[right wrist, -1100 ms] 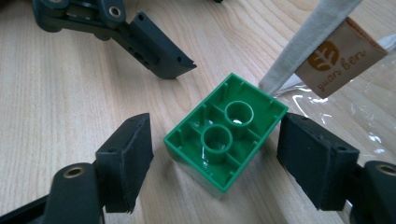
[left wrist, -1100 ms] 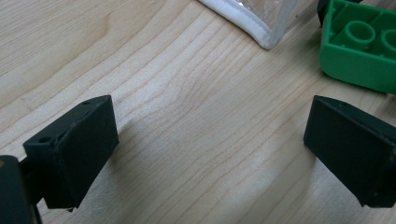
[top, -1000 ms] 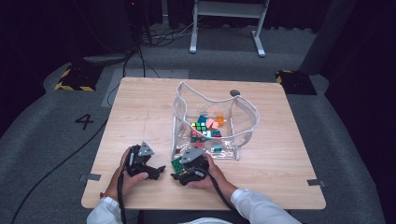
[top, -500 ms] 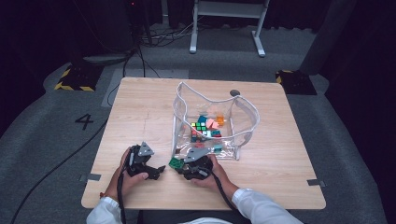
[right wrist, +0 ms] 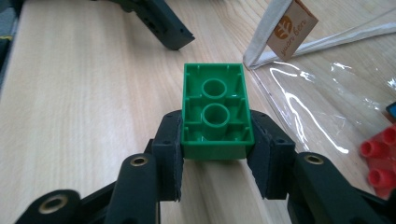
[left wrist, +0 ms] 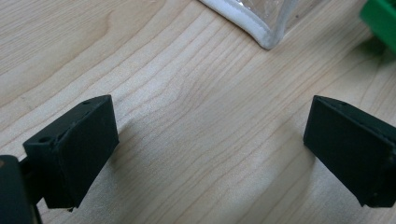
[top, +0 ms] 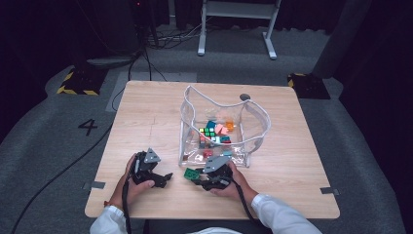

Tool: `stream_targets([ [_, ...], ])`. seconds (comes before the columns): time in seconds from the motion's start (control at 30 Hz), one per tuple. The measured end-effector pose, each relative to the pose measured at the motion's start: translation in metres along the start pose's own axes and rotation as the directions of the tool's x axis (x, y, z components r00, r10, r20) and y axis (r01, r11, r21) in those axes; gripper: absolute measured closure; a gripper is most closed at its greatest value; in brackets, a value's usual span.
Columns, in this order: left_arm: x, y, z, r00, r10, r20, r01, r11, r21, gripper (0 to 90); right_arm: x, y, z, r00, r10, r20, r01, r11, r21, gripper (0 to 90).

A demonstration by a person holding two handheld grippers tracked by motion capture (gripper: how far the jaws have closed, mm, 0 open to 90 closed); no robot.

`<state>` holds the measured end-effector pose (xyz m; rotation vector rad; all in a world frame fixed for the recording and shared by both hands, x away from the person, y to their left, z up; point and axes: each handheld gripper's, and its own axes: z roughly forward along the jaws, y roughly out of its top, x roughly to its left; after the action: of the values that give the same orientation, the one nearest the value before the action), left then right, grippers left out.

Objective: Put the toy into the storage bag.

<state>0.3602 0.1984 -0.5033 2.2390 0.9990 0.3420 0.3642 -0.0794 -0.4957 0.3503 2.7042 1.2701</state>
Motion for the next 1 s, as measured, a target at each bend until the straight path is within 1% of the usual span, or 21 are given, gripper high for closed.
stream_targets([
  [0.03,0.000,0.000,0.000,1.0000,0.000,0.000,0.000,1.0000,0.000,3.3,0.001,-0.001,-0.004,0.9997,0.022,-0.008,-0.022,1.000,0.007,59.0],
  [0.07,0.000,0.000,0.000,1.0000,-0.001,0.004,0.001,1.0000,0.001,3.3,-0.001,-0.002,-0.007,1.0000,-0.004,-0.009,0.004,1.000,0.003,59.0],
  [0.1,0.000,0.000,0.000,1.0000,-0.004,0.004,0.004,1.0000,0.003,3.3,-0.002,-0.003,-0.010,0.9999,-0.013,-0.002,0.013,1.000,0.000,59.0],
  [0.13,0.000,0.000,0.000,1.0000,0.001,0.000,-0.001,1.0000,0.000,3.3,-0.002,-0.005,-0.014,1.0000,0.004,-0.002,-0.004,1.000,0.009,59.1],
  [0.17,0.000,0.000,0.000,1.0000,-0.002,0.003,0.002,1.0000,0.001,3.3,-0.005,-0.007,-0.019,0.9999,-0.016,-0.003,0.016,1.000,-0.002,59.1],
  [0.2,0.000,0.000,0.000,1.0000,0.000,0.001,0.000,1.0000,0.000,3.3,-0.004,-0.008,-0.022,1.0000,0.001,0.008,-0.001,1.000,0.009,59.0],
  [0.23,0.000,0.000,0.000,1.0000,-0.001,0.001,0.001,1.0000,0.000,3.2,-0.008,-0.010,-0.026,0.9987,-0.048,0.013,0.048,0.999,-0.003,59.0],
  [0.3,0.000,0.000,0.000,1.0000,-0.002,0.003,0.002,1.0000,0.000,3.3,-0.009,-0.015,-0.033,0.9990,-0.041,0.017,0.041,0.999,-0.006,59.0],
  [0.33,0.000,0.000,0.000,1.0000,-0.002,0.003,0.002,1.0000,0.000,3.3,-0.009,-0.019,-0.039,0.9997,-0.013,0.019,0.013,1.000,0.015,59.1],
  [0.47,0.000,0.000,0.000,1.0000,-0.002,0.003,0.002,1.0000,0.001,3.3,-0.015,-0.034,-0.057,0.9996,-0.007,0.026,0.006,0.999,0.042,59.1],
  [0.5,0.000,0.000,0.000,1.0000,0.001,0.000,-0.001,1.0000,0.000,3.3,-0.016,-0.038,-0.061,0.9993,-0.003,0.037,0.001,0.999,0.042,59.0],
  [0.57,0.000,0.000,0.000,1.0000,0.000,0.000,0.000,1.0000,0.000,3.2,-0.021,-0.048,-0.073,0.9990,0.016,0.041,-0.018,0.999,0.050,59.0],
  [0.6,0.000,0.000,0.000,1.0000,0.001,0.000,-0.001,1.0000,0.000,3.2,-0.022,-0.052,-0.078,0.9987,0.016,0.048,-0.018,0.998,0.052,59.0],
  [0.63,0.000,0.000,0.000,1.0000,-0.003,0.001,0.003,1.0000,0.002,3.3,-0.026,-0.056,-0.082,0.9986,-0.006,0.052,0.004,0.999,0.041,59.0],
  [0.67,0.000,0.000,0.000,1.0000,0.000,0.001,0.000,1.0000,0.000,3.3,-0.026,-0.061,-0.088,0.9983,0.008,0.058,-0.011,0.999,0.046,59.0],
  [0.7,0.000,0.000,0.000,1.0000,-0.004,0.001,0.004,1.0000,0.003,3.2,-0.029,-0.067,-0.094,0.9979,0.013,0.064,-0.016,0.999,0.048,59.0],
  [0.73,-0.001,0.000,0.000,1.0000,-0.008,0.002,0.008,1.0000,0.005,3.3,-0.031,-0.070,-0.098,0.9976,0.007,0.069,-0.010,0.999,0.049,59.0],
  [0.8,0.000,0.000,0.000,1.0000,0.000,0.001,0.000,1.0000,0.001,3.2,-0.034,-0.080,-0.108,0.9971,0.019,0.074,-0.024,0.998,0.061,59.0],
  [0.9,0.000,0.000,0.000,1.0000,-0.002,0.003,0.002,1.0000,0.001,3.2,-0.039,-0.091,-0.120,0.9945,0.042,0.097,-0.047,0.997,0.060,59.0],
  [0.97,0.000,0.000,0.000,1.0000,0.000,0.001,0.000,1.0000,0.000,3.3,-0.042,-0.095,-0.128,0.9923,0.046,0.115,-0.054,0.996,0.067,59.0],
  [1.0,0.000,0.000,0.000,1.0000,0.000,0.000,0.000,1.0000,0.000,3.2,-0.043,-0.099,-0.133,0.9909,0.061,0.120,-0.069,0.996,0.064,59.1],
])
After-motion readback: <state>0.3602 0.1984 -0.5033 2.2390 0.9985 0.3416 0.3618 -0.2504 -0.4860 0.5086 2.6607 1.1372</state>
